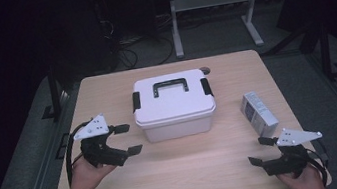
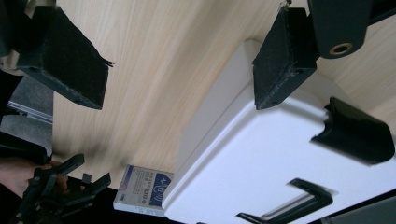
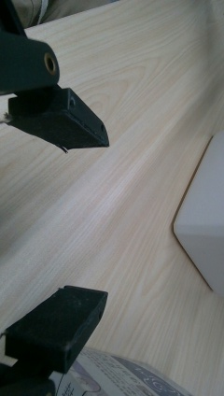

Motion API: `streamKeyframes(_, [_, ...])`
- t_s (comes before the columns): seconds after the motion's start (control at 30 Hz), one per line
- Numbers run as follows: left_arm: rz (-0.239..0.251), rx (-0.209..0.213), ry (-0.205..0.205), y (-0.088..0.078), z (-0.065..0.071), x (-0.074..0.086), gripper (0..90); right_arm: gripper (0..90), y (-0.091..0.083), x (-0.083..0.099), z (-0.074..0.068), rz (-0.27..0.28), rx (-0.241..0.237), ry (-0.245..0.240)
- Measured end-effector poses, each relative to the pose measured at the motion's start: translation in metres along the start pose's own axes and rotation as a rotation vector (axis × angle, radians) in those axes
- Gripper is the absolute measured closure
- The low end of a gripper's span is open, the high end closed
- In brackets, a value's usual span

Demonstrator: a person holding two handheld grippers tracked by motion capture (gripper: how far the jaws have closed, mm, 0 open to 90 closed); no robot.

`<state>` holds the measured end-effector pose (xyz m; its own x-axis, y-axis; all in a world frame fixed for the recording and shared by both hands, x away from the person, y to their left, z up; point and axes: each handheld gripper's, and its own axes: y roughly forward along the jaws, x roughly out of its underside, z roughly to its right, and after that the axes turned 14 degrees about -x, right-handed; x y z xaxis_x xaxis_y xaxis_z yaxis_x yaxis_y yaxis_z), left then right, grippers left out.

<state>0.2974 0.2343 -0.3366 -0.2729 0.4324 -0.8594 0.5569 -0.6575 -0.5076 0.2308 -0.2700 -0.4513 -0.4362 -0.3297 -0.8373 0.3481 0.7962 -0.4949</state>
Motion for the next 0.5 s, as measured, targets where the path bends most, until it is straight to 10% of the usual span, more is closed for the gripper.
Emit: streamKeyframes(0.5, [-0.031,0.071,0.056,0.015,-0.014,-0.041,17.6,20.5,-0.001,0.0,0.001,0.005,0.007,0.002])
